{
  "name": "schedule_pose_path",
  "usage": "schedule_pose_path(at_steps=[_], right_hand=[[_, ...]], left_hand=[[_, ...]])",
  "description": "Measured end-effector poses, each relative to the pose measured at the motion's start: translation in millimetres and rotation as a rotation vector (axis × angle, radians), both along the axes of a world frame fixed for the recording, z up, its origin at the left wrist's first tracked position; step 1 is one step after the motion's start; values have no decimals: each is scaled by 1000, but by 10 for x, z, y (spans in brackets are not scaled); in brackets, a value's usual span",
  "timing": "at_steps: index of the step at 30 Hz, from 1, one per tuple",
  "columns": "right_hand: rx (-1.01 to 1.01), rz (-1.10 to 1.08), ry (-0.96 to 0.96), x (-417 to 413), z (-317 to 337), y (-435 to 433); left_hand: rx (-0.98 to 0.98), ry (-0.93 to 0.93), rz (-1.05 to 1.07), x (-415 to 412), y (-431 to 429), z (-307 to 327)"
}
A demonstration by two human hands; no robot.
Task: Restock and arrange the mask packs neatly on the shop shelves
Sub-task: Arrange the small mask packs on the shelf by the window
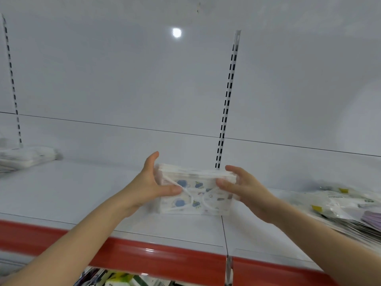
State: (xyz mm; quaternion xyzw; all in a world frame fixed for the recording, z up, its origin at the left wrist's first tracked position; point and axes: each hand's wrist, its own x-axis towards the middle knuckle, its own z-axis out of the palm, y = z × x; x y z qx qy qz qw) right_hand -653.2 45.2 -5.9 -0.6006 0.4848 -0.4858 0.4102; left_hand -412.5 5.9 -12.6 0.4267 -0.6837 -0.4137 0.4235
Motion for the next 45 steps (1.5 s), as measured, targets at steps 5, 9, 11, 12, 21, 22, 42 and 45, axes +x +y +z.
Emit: schedule_pose_path(at_steps=[5, 9, 11, 12, 21, 22, 42, 45], right_hand=[[-58, -258, -146, 222, 52, -76], [-104, -357, -119, 273, 74, -135], [-88, -332, -81, 279, 33, -113], [-66, -308, -60, 275, 8, -104], [63, -223, 32, 155, -110, -95], [79, -186, 44, 142, -107, -84], [-419, -54, 143, 2156, 563, -896], [-384, -6, 58, 2868, 616, -1253]], left_hand=[[-3, 113, 58, -141, -7, -28], [-68, 156, 121, -182, 17, -29], [-57, 118, 116, -169, 24, -42], [-29, 89, 107, -158, 22, -56], [-8, -108, 156, -140, 68, -99], [-21, -132, 159, -132, 76, -92], [-600, -116, 685, 1912, -418, 576], [-606, -219, 728, 2621, -729, 732]])
